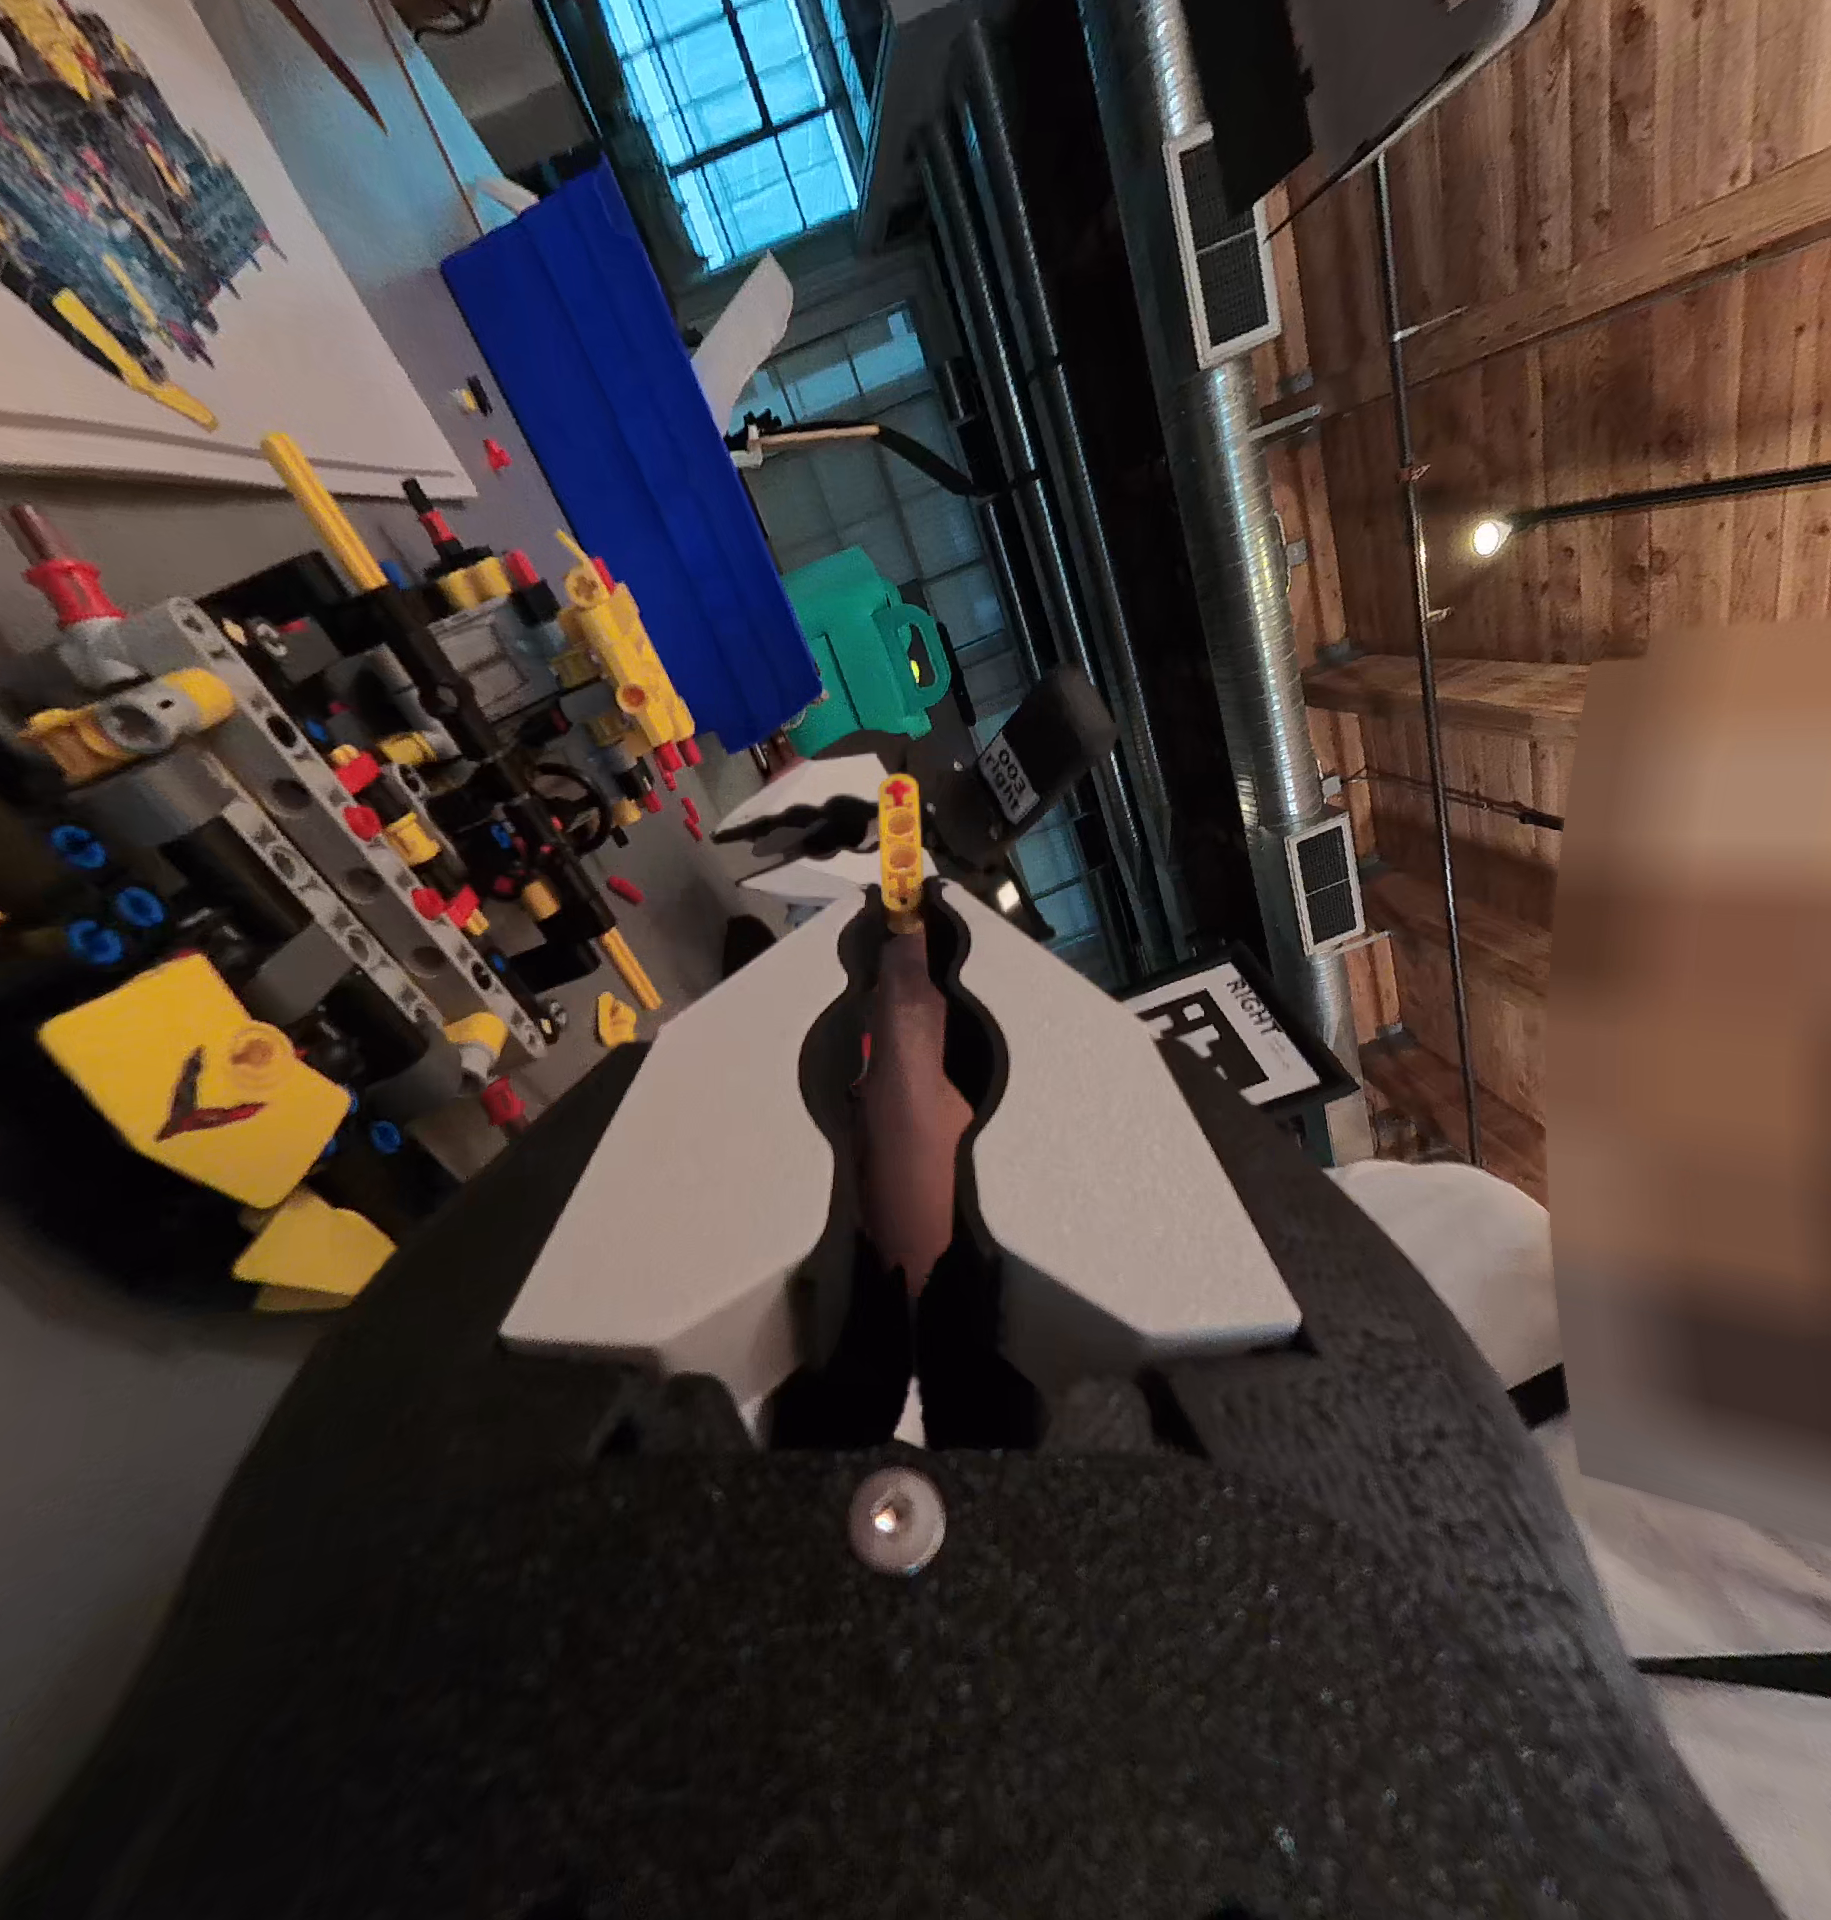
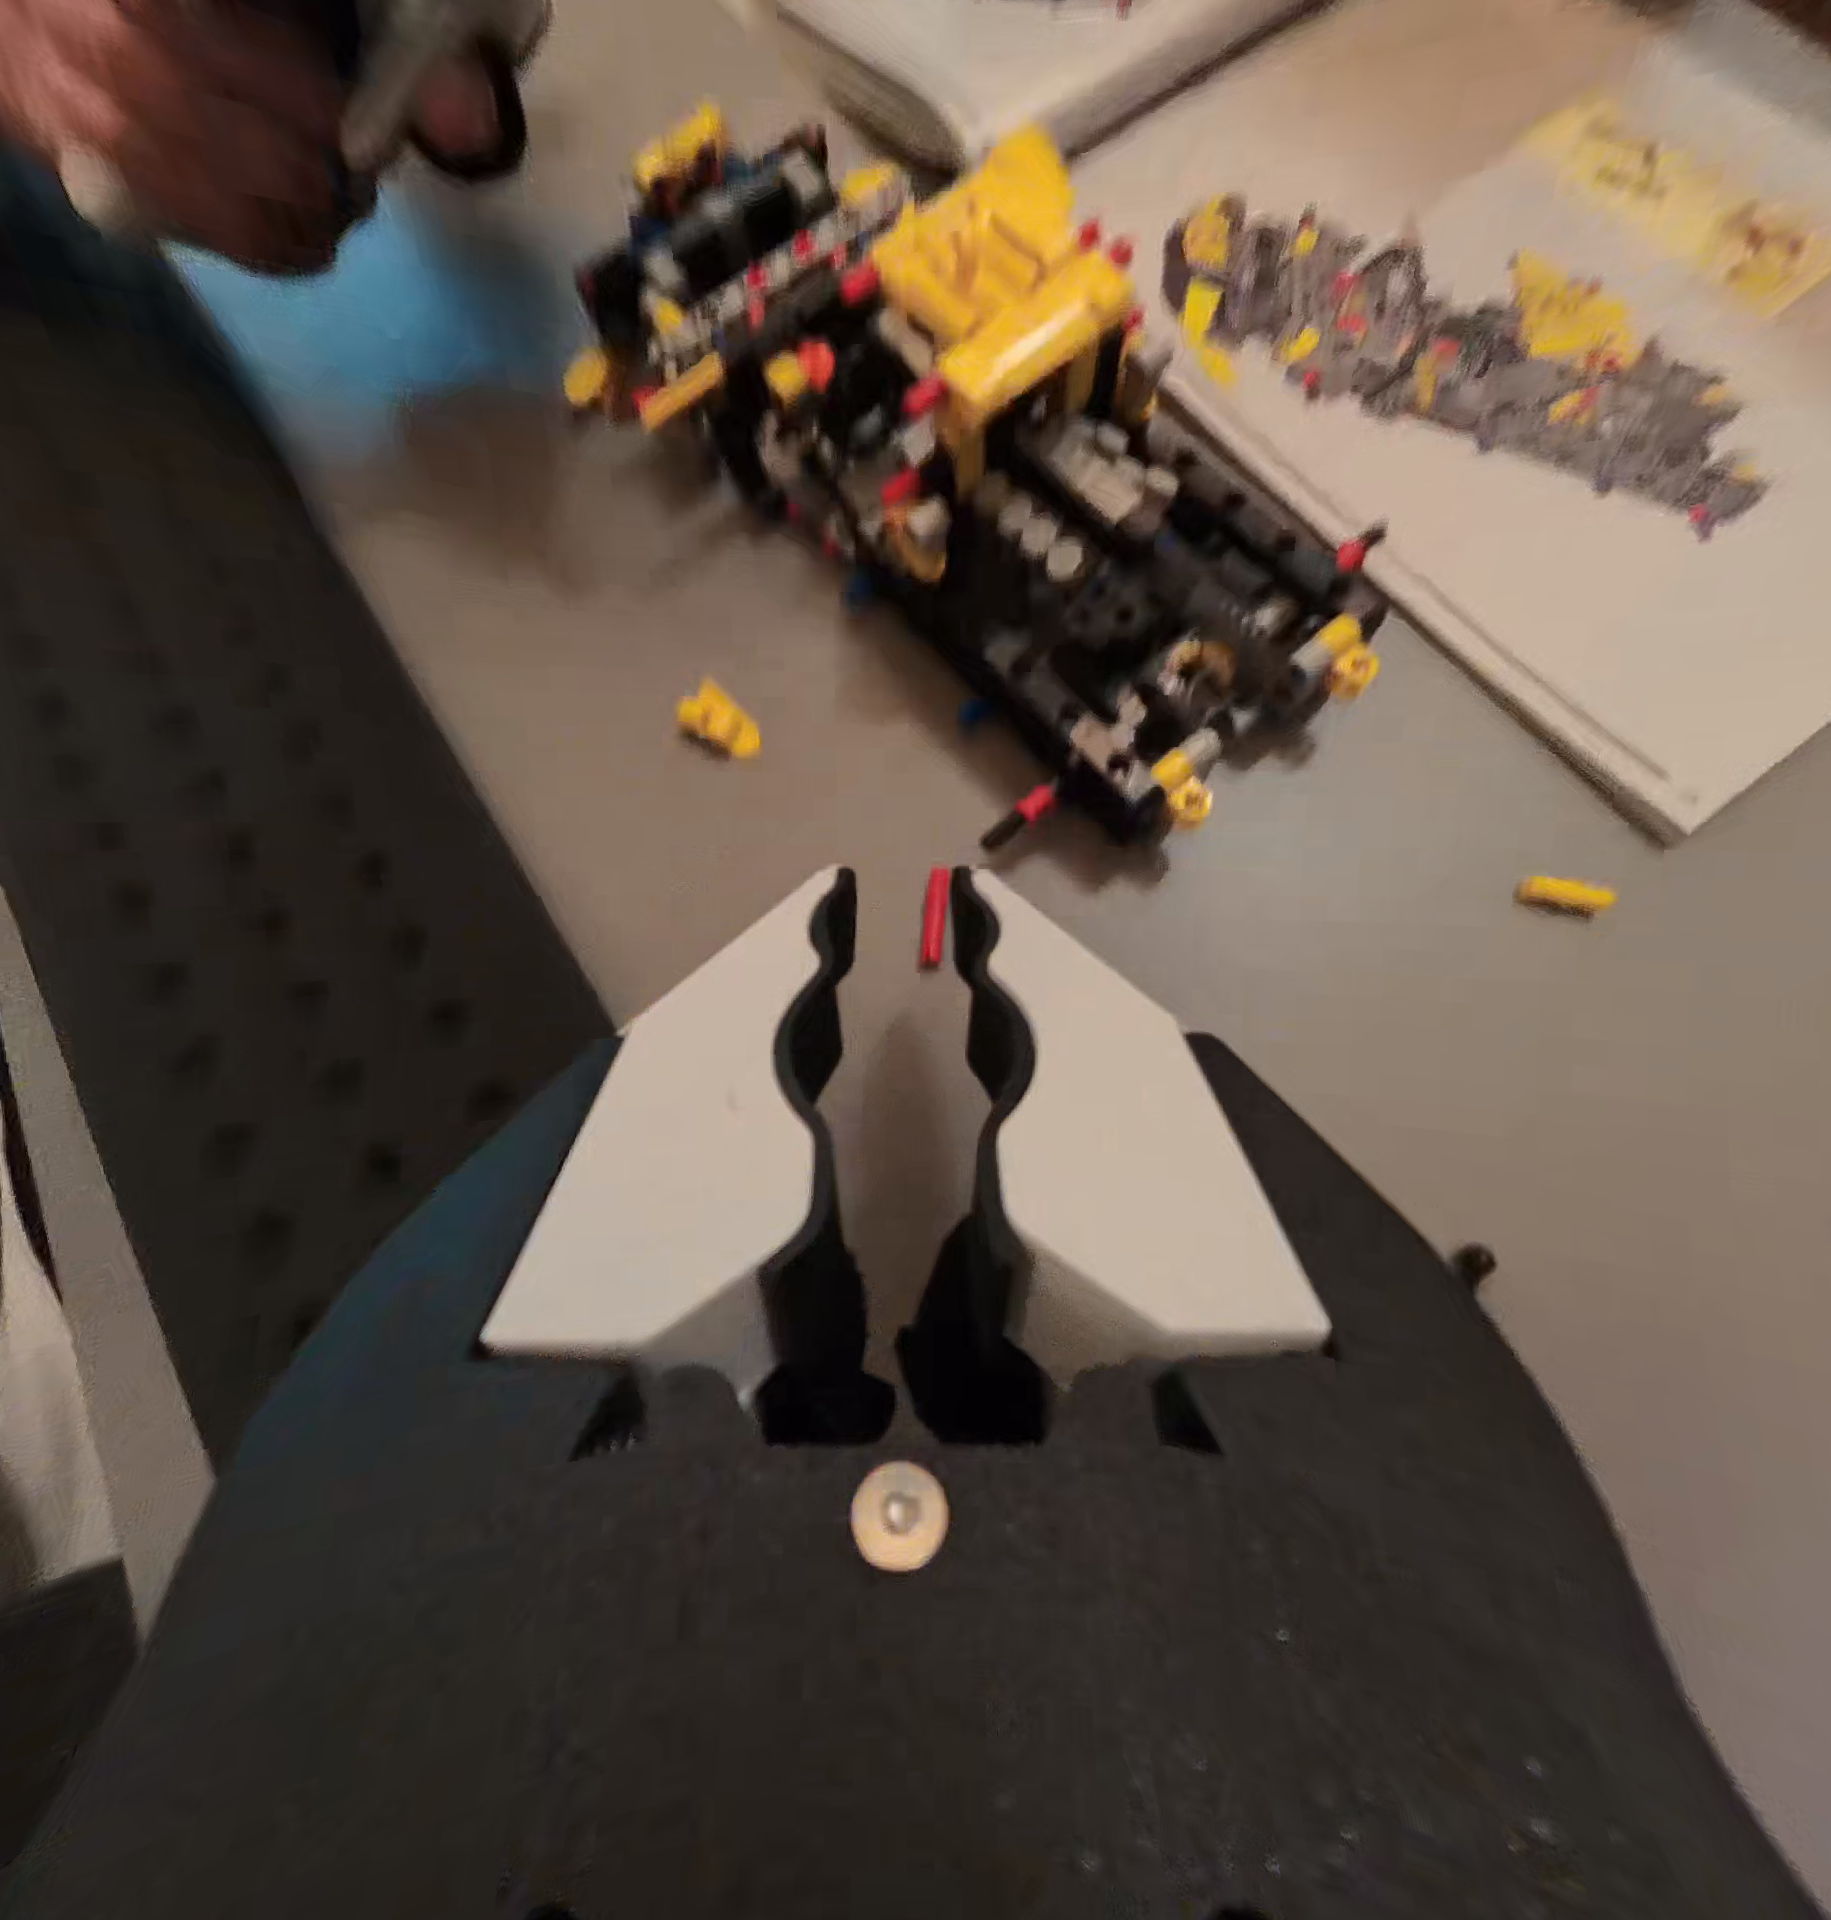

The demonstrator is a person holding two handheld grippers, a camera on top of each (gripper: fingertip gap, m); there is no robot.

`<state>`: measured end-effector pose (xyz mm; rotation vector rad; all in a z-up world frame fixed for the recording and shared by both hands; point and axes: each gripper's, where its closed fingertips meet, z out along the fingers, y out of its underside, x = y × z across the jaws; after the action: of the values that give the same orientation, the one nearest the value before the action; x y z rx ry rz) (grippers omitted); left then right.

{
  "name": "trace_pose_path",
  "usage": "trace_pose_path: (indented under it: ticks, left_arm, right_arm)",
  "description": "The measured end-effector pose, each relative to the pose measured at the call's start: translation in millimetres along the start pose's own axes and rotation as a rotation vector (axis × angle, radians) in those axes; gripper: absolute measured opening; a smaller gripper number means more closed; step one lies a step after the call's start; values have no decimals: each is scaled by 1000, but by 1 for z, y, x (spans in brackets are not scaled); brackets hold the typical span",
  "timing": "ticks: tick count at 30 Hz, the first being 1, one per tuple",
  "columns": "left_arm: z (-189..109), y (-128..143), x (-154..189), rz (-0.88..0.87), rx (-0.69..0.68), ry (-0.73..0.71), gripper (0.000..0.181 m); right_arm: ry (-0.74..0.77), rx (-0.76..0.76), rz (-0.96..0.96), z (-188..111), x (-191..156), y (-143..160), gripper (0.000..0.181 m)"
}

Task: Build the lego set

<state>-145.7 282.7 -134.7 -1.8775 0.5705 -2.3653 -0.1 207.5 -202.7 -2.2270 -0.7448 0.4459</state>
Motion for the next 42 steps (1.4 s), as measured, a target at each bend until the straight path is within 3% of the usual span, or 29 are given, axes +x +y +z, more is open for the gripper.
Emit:
trace_pose_path:
  ticks: [7, 15, 19, 23, 25, 27, 31, 35, 38, 42]
  left_arm:
    - [15, 32, 5, 169, -165, -50, 7]
    - [22, 52, -8, 513, -296, -229, 7]
    - [24, 51, -16, 810, -322, -373, 7]
    - [26, 40, -11, 1271, -282, -525, 7]
    - [27, 38, -7, 1508, -268, -592, 7]
    - [26, 35, -9, 1639, -266, -668, 7]
    - [22, 21, -6, 1733, -208, -742, 7]
    - [20, 15, -3, 1794, -179, -768, 7]
    - [21, 14, 5, 1721, -120, -714, 7]
    - [23, 14, 17, 1464, -46, -545, 7]
  right_arm:
    - [20, -113, -39, 14, 5, 28, 18]
    - [47, -100, -93, 30, 6, 27, 4]
    - [92, -131, -186, 29, 3, 23, 3]
    - [69, 49, -222, 22, -20, -21, 3]
    - [-23, 142, -171, 19, -43, -44, 3]
    - [-97, 193, -103, 20, -59, -59, 3]
    - [-271, 335, 83, 28, -86, -88, 3]
    - [-314, 601, 274, 30, -74, -114, 3]
    - [-270, 705, 258, 16, -65, -126, 3]
    - [-217, 786, 179, 5, -67, -131, 3]
